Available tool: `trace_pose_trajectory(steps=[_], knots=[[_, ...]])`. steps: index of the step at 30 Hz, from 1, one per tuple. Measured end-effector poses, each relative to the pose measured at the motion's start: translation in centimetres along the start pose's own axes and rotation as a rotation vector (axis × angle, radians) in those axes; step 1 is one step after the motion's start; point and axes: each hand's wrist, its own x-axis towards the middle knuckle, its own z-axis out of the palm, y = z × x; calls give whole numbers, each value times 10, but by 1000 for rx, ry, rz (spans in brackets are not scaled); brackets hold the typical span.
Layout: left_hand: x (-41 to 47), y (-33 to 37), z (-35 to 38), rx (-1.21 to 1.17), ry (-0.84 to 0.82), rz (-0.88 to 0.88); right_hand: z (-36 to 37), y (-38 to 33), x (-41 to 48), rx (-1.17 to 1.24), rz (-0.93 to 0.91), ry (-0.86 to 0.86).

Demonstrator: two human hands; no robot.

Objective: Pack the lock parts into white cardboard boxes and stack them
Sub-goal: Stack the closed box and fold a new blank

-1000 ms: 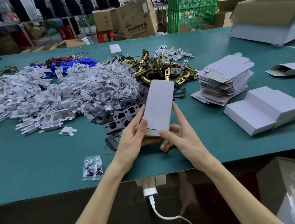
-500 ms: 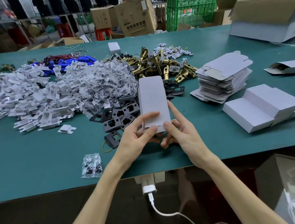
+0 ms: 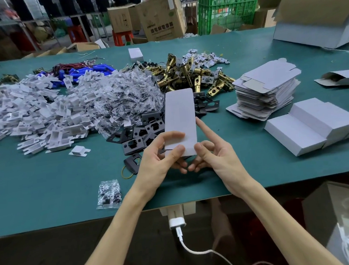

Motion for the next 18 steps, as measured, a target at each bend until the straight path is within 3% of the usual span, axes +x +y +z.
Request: trace_pose_trajectory(steps=[18], knots=[[0,-2,-1,-62,21,-22,-7,2,2,1,33,-56]])
